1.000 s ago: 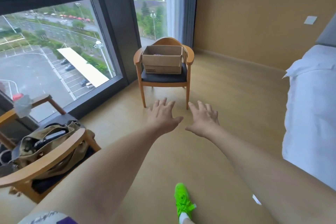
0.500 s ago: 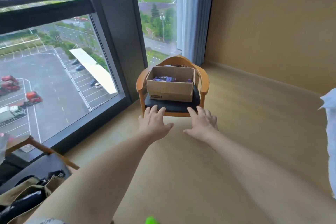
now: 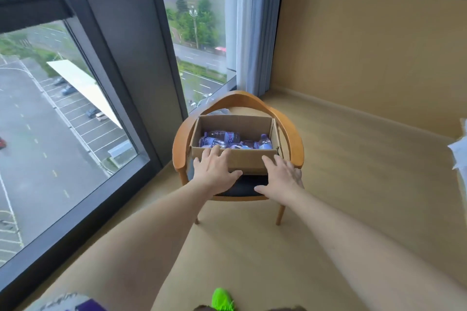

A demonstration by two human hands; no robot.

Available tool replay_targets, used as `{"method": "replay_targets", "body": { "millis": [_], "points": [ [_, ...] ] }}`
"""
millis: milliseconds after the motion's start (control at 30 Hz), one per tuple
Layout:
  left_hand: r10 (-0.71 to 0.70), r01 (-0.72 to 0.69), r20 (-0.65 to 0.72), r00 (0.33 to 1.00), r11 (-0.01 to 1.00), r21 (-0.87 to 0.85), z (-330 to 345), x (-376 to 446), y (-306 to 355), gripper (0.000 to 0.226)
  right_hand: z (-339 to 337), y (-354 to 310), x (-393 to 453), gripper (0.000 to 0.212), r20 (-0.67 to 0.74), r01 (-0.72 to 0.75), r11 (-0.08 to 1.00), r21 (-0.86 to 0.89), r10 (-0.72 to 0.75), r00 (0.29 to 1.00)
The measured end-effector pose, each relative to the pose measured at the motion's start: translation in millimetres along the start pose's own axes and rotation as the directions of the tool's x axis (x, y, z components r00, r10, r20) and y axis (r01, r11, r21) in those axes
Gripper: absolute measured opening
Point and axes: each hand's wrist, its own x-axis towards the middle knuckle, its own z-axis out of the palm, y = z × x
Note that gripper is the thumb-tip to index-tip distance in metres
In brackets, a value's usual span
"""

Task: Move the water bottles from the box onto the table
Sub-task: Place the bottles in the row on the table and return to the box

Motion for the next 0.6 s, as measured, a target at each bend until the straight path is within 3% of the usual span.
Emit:
{"method": "replay_targets", "body": {
  "millis": [333,600],
  "points": [
    [-0.083,0.087,0.142,0.986,0.996,-0.023,20,141,-70,0.084,13,-36,162,0.092,0.115,0.004,1.0,0.021,-0.006,0.993],
    [-0.198,0.198,0.247,0.949,0.98,0.027,57,271,-107,0.081,47,-31,316,0.091,0.307,0.054,0.998,0.014,-0.055,0.95]
  ]
}}
